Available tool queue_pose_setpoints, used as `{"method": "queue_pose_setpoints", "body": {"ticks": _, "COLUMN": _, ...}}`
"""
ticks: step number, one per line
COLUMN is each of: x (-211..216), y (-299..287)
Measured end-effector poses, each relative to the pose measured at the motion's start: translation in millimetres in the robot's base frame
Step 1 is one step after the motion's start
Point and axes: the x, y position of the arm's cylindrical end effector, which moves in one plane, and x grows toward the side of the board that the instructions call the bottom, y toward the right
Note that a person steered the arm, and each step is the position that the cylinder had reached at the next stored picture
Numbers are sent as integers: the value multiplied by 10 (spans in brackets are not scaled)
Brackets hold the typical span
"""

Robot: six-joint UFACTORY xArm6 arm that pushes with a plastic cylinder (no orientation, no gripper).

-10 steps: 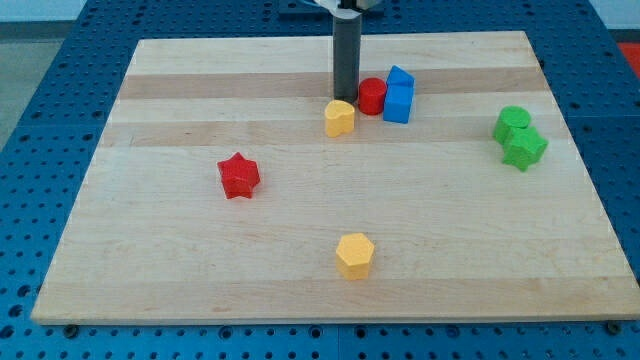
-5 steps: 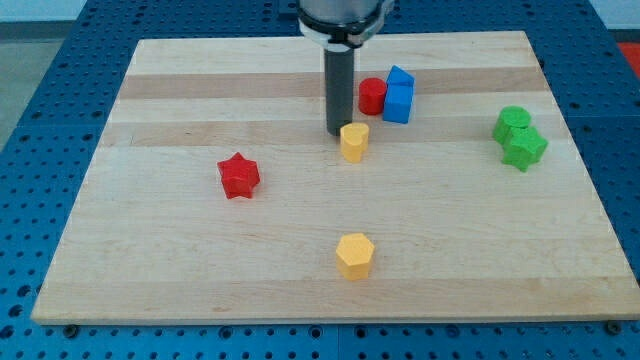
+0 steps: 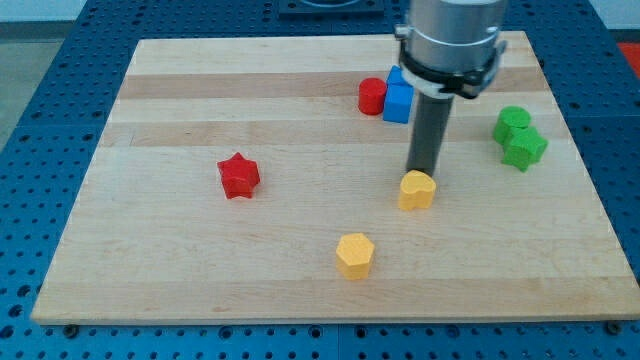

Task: Push yellow heart towards the bottom center

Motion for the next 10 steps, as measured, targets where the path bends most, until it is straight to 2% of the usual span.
{"method": "queue_pose_setpoints", "body": {"ticks": 2, "x": 264, "y": 83}}
{"method": "queue_pose_setpoints", "body": {"ticks": 10, "x": 85, "y": -48}}
